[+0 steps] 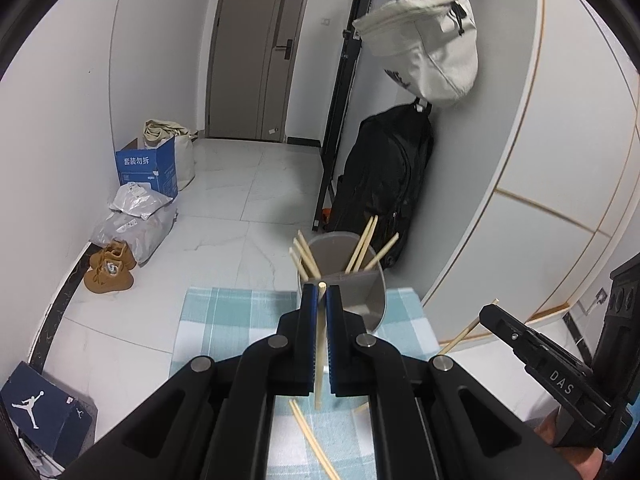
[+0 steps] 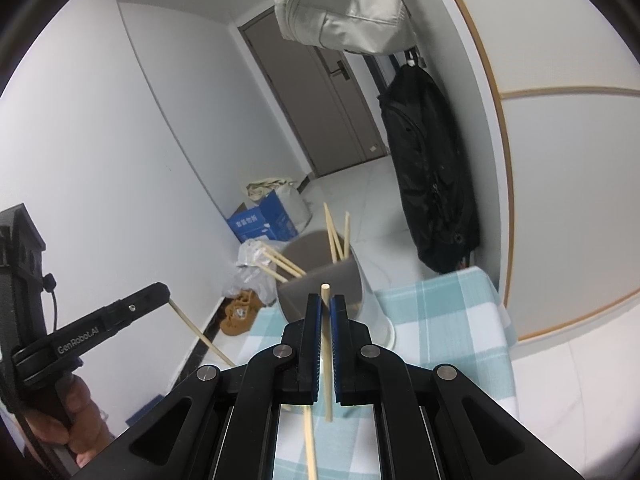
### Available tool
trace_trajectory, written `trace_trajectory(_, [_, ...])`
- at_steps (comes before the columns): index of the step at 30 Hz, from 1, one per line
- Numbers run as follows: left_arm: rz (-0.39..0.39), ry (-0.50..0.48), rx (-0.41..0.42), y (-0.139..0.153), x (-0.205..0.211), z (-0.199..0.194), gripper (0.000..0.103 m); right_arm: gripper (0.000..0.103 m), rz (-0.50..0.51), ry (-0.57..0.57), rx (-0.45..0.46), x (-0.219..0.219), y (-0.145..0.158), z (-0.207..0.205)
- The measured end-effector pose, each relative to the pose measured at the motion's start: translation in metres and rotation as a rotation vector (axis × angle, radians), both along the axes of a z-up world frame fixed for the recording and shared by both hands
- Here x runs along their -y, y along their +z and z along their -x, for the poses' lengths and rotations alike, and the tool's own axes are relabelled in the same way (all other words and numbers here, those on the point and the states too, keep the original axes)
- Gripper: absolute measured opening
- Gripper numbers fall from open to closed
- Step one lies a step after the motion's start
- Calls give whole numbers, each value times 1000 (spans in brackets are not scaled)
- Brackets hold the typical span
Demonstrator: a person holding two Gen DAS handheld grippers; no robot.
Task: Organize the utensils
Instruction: 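Carry both held chopsticks up over the white utensil holder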
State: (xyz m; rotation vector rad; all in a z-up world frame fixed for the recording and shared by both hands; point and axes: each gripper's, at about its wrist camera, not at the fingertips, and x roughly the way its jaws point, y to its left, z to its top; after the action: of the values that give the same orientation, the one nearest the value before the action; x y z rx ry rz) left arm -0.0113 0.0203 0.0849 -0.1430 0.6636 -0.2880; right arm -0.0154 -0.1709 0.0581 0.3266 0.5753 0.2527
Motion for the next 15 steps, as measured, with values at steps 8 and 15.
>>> trace_trajectory(8, [34, 3, 30, 34, -1, -25, 0, 4, -12, 5, 38, 2, 48, -30])
trace_trajectory(15, [63, -1, 57, 60, 3, -53, 0, 4, 14, 11, 78, -1, 81, -64])
